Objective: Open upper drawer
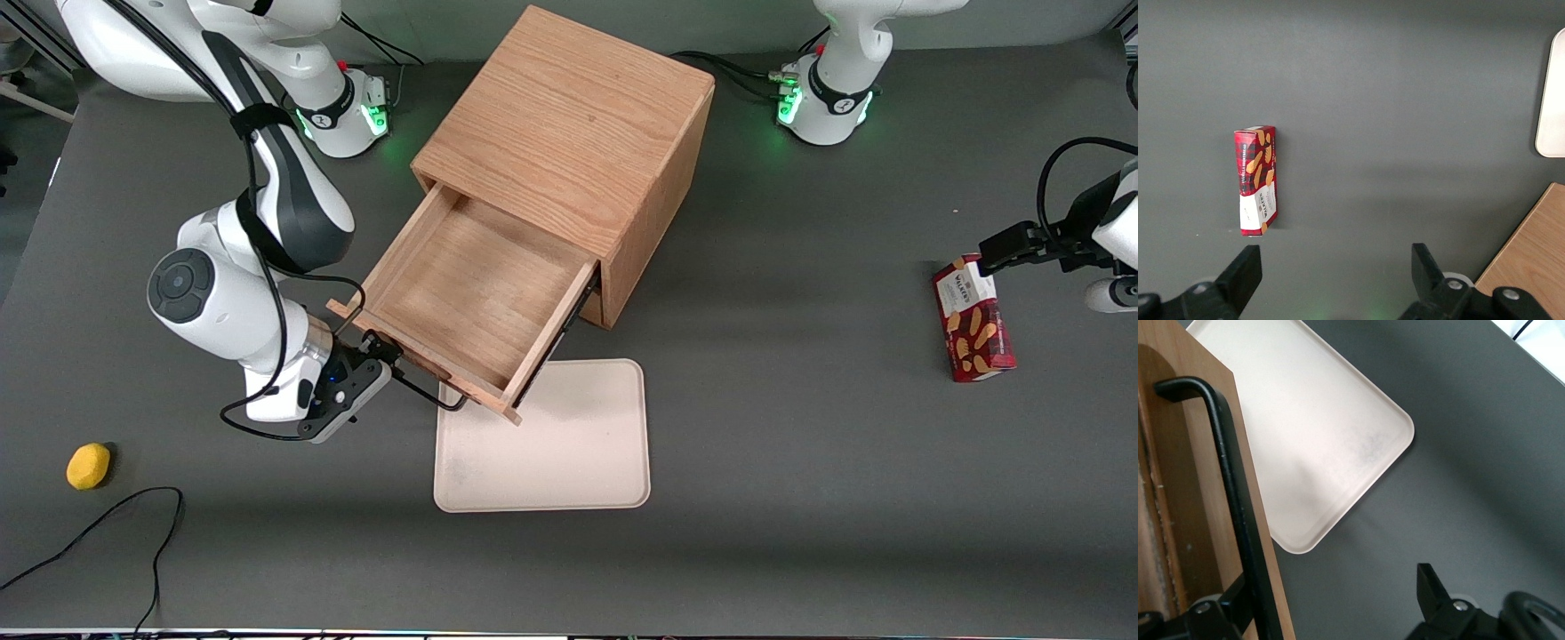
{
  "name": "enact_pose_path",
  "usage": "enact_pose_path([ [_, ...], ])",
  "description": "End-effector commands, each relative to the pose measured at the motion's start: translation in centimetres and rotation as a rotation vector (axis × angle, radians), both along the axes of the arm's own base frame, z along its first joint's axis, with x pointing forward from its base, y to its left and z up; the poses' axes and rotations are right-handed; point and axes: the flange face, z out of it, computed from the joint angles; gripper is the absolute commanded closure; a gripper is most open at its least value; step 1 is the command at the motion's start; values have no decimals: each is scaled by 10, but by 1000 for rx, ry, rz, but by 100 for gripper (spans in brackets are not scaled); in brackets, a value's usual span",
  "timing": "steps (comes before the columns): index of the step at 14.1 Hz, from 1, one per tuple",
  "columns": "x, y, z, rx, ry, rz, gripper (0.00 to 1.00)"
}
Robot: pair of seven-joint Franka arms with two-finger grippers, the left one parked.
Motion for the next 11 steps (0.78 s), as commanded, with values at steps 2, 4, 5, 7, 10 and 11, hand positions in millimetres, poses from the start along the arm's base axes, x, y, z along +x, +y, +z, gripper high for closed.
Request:
enact_pose_path([
  [2, 10, -8, 3, 41, -17, -28, 0],
  [4, 7, -5, 7, 88, 2, -49, 0],
  [5, 6, -5, 8, 103, 11, -57, 0],
  [7, 2, -4, 8, 104, 52, -47, 0],
  [10, -1, -5, 6, 104, 58, -1, 0],
  [11, -2, -6, 4, 98, 76, 19, 0],
])
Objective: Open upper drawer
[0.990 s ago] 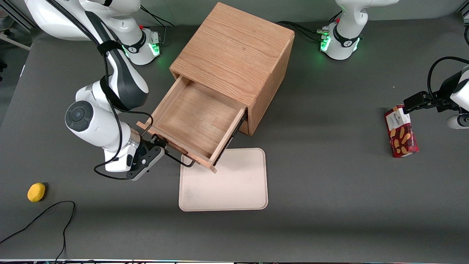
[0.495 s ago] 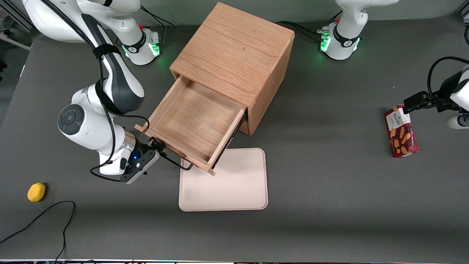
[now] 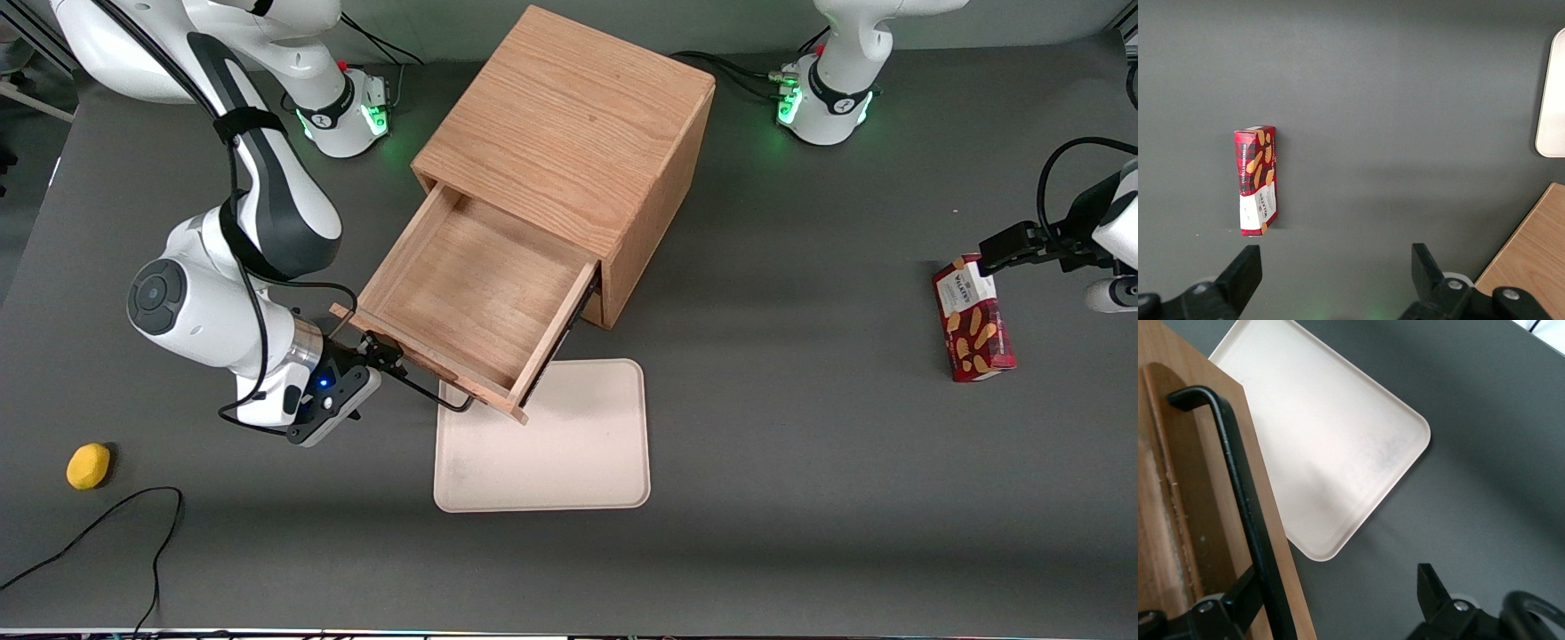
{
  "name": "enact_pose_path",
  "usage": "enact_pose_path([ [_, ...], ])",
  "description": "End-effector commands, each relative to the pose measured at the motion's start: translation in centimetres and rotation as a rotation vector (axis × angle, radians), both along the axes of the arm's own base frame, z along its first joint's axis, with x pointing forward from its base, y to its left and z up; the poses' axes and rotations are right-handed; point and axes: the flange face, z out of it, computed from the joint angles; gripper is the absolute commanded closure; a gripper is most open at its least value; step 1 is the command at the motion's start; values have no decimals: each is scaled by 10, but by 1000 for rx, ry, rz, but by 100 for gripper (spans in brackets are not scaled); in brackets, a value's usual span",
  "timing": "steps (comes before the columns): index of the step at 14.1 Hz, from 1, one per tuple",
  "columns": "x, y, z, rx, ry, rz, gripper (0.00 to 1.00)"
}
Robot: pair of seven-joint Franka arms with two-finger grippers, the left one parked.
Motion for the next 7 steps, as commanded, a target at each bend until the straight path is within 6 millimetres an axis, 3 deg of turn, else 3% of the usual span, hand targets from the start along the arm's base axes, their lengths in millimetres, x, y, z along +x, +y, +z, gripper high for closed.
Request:
enact_pose_path([
  [1, -4, -3, 3, 14, 38, 58, 0],
  [3, -8, -5, 10, 13, 66, 61, 0],
  [4, -9, -4, 23, 39, 73, 52, 0],
  [7, -8, -20, 41, 67, 120, 28, 0],
])
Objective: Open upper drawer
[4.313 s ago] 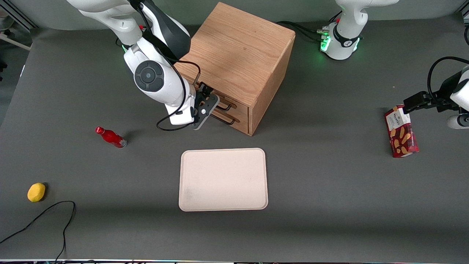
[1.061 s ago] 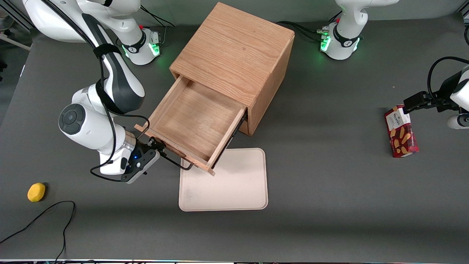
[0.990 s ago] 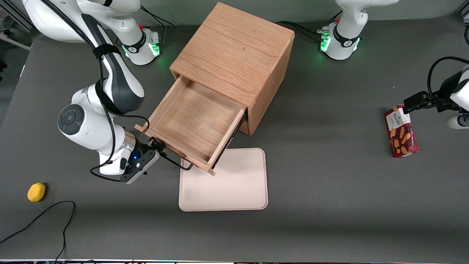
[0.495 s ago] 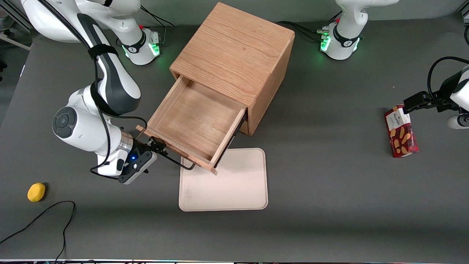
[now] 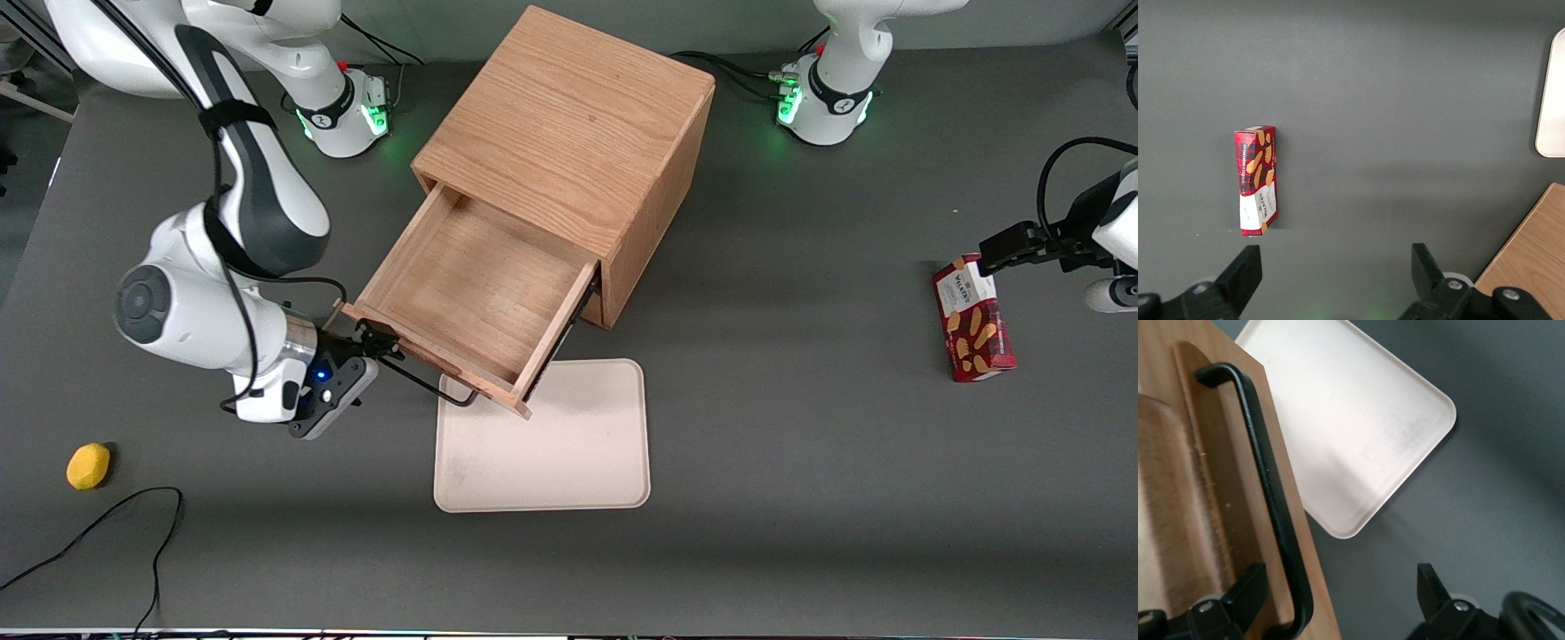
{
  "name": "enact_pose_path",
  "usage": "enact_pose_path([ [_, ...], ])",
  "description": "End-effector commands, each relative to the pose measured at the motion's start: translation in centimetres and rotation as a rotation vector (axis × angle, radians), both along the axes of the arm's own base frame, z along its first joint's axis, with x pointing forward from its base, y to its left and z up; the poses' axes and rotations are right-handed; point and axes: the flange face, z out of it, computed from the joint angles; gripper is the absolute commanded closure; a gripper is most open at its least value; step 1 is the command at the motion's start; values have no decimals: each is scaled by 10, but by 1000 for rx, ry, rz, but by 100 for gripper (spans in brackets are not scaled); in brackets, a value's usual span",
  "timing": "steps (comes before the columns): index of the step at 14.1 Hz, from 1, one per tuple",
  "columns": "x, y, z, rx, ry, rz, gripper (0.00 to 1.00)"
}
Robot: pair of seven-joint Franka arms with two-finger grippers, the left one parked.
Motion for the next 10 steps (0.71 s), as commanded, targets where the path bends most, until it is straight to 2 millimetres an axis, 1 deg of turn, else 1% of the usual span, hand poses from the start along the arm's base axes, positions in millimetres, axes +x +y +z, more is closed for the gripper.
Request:
enact_pose_path([
  [1, -3, -11, 27, 51, 34, 10, 0],
  [2, -5, -13, 42, 61, 31, 5, 0],
  [3, -7, -20, 62, 59, 2, -11, 0],
  [4, -10, -30, 87, 52, -46, -26, 0],
  [5, -12, -59, 112, 42, -87, -79, 0],
  [6, -18, -95, 137, 32, -110, -156, 0],
  [7, -29, -130, 152, 21, -86, -240, 0],
  [9, -47, -174, 175, -13, -25, -440, 0],
  [10, -55, -181, 184, -80, -24, -526, 0],
])
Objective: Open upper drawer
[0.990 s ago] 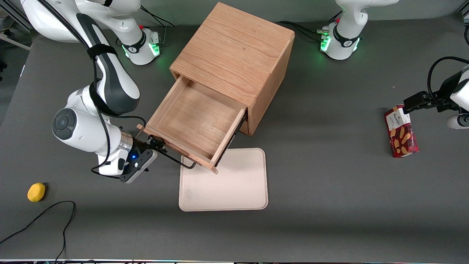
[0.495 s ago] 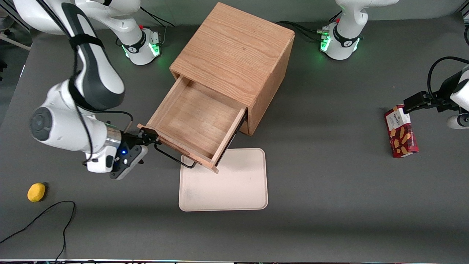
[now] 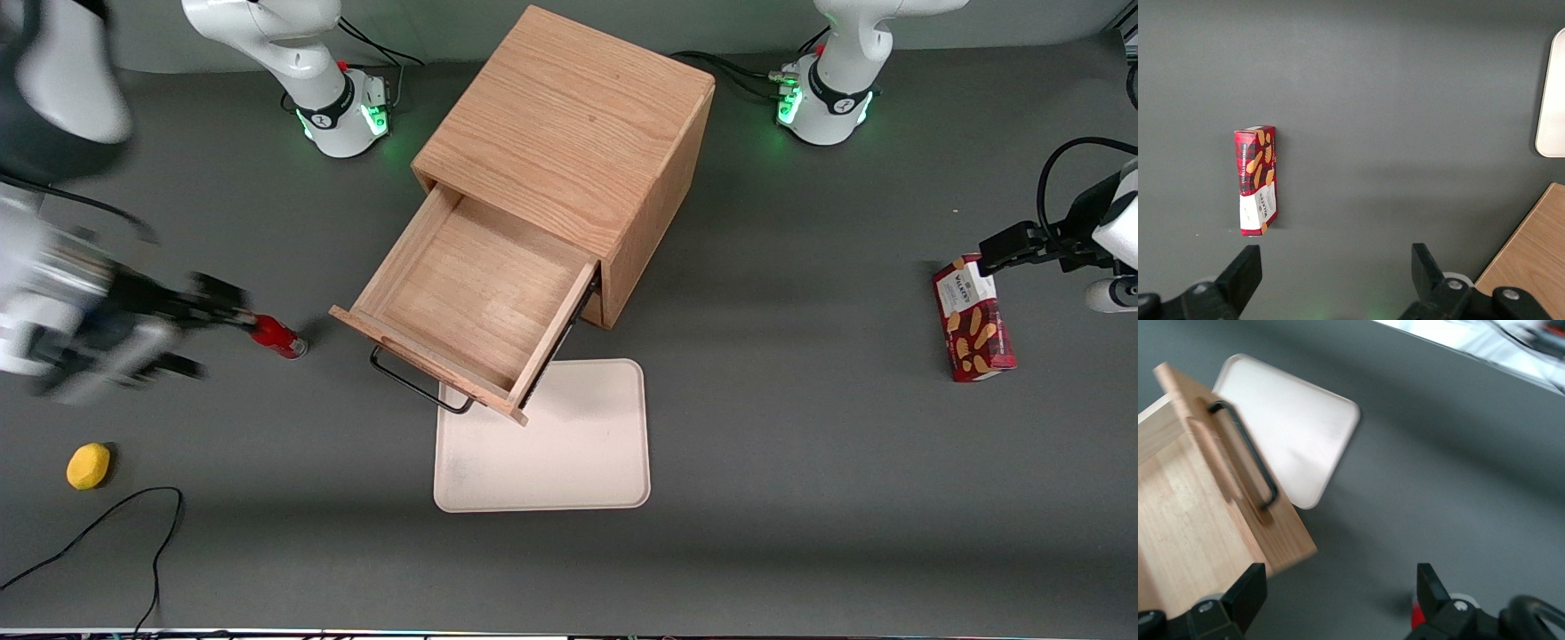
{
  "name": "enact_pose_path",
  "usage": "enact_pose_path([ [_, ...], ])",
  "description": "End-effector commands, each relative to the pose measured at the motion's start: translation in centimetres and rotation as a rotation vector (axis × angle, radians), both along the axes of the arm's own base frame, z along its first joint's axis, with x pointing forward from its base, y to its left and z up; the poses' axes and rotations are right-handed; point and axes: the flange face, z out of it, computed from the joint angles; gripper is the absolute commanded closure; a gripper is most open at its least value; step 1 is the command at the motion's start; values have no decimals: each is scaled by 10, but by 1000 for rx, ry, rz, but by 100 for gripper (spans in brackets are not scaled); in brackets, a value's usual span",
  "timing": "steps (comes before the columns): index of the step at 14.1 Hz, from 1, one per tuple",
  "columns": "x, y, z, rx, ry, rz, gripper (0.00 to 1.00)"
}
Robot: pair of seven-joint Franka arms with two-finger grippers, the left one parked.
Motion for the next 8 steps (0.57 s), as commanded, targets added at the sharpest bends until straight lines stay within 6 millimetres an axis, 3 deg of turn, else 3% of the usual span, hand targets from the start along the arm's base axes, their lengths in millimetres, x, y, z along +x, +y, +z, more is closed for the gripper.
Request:
enact_pose_path([
  [1, -28, -20, 23, -117, 45, -250, 0],
  [4, -40, -25, 36, -172, 73, -414, 0],
  [8, -38, -30, 31, -218, 80, -421, 0],
])
